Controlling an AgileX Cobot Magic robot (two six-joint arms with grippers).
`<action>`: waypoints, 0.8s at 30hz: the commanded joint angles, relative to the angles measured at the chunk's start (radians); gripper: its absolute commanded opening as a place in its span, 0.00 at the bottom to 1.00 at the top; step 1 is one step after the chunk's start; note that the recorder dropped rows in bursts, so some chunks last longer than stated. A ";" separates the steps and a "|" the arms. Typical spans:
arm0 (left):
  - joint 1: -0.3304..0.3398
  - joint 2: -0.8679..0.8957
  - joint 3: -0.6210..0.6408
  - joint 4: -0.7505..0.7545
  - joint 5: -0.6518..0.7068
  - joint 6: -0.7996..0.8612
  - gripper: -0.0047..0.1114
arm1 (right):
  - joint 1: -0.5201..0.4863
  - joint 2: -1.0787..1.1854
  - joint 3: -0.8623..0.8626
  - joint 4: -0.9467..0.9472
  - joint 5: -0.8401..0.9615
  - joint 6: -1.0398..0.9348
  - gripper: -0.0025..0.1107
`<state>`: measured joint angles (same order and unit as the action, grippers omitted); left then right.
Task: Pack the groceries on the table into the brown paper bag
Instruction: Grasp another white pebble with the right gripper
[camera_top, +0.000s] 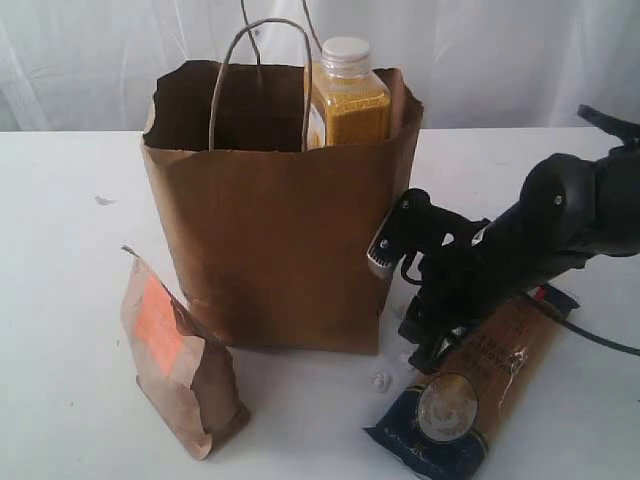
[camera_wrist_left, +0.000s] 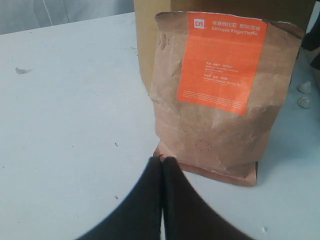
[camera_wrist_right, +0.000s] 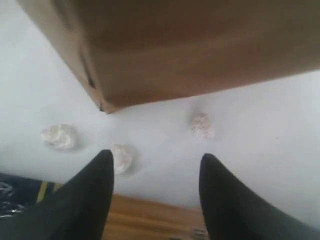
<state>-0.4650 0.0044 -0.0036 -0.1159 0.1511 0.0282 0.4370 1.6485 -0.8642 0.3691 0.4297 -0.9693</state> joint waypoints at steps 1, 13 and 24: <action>0.003 -0.004 0.004 -0.004 -0.002 0.003 0.04 | -0.008 0.024 0.000 0.019 -0.048 -0.058 0.45; 0.003 -0.004 0.004 -0.004 -0.002 0.003 0.04 | -0.008 0.136 0.000 0.046 -0.226 -0.045 0.45; 0.003 -0.004 0.004 -0.004 -0.002 0.003 0.04 | -0.008 0.217 0.000 0.059 -0.255 -0.045 0.40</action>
<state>-0.4650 0.0044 -0.0036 -0.1159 0.1511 0.0282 0.4350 1.8427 -0.8648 0.4276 0.1778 -1.0145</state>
